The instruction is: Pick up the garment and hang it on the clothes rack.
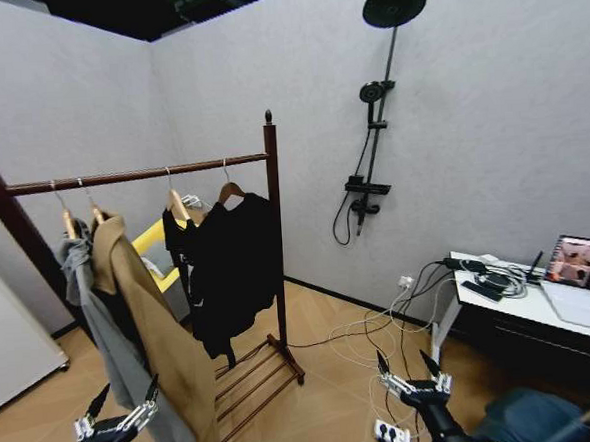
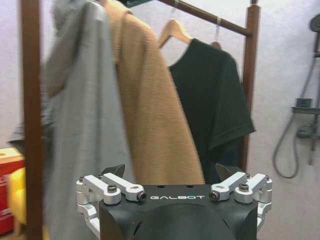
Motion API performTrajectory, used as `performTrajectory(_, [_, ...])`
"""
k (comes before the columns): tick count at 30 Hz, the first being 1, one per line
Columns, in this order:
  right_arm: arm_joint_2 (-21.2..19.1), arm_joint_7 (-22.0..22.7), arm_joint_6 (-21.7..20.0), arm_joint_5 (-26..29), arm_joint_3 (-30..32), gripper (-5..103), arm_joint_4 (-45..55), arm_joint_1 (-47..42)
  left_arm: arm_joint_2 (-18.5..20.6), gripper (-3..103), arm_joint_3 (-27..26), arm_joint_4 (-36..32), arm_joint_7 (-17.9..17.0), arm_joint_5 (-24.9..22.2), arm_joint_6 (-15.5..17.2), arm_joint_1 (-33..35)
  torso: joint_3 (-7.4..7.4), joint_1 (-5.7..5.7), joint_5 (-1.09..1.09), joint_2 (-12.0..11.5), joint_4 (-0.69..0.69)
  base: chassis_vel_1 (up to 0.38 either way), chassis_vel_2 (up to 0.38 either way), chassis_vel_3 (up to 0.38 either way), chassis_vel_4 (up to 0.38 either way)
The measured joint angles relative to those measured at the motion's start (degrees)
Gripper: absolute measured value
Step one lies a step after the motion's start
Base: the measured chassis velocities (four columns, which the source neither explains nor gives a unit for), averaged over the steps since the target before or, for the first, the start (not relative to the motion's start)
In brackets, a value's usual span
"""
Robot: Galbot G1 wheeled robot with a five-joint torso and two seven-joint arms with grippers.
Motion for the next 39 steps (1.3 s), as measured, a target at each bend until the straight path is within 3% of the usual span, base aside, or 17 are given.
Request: performTrajectory(39, [0.0, -0.01, -0.01, 0.01, -0.01, 100, -0.01, 0.01, 0.0, 100, 0.0, 0.0, 0.0, 0.0, 0.0, 0.0, 0.0, 0.0, -0.01, 0.0, 0.01, -0.096, -0.096, -0.097, -0.096])
